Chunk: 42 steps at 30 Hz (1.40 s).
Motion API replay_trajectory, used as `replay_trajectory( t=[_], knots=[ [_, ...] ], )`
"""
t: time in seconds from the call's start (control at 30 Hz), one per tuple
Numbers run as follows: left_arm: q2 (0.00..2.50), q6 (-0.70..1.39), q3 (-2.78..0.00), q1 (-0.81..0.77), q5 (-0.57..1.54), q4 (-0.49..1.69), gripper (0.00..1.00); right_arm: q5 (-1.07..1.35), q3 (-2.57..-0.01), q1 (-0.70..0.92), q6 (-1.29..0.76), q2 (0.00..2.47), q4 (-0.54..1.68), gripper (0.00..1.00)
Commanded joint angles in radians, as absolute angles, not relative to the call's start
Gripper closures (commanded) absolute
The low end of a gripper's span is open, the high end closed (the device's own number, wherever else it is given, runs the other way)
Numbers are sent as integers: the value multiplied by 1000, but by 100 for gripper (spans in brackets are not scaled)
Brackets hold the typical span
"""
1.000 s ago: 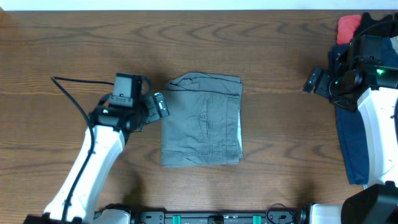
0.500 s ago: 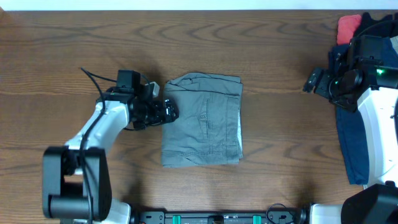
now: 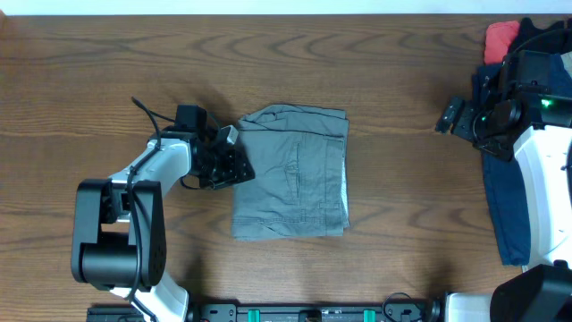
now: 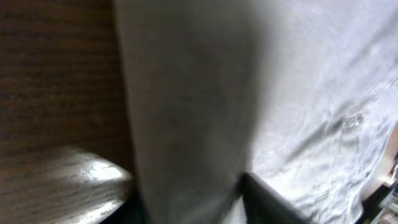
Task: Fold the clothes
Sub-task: 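Drag the folded shorts up-left toward the table's far left corner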
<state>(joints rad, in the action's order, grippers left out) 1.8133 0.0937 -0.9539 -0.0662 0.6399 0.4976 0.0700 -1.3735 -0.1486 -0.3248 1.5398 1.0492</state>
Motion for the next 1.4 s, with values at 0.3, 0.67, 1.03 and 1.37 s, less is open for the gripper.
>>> replay_trajectory(
  t=[0.3, 0.67, 1.03, 1.37],
  knots=[
    [1816, 517, -952, 146, 327, 329, 94, 60, -1378, -147, -321, 1538, 1048, 1],
    [1816, 863, -963, 703, 426, 270, 63, 60, -1378, -147, -321, 1538, 1048, 1],
    [1816, 871, -961, 764, 543, 374, 2, 60, -1378, -147, -321, 1538, 1048, 1],
    [1817, 954, -946, 562, 499, 336, 90, 60, -1378, -147, -321, 1538, 1048, 1]
  ],
)
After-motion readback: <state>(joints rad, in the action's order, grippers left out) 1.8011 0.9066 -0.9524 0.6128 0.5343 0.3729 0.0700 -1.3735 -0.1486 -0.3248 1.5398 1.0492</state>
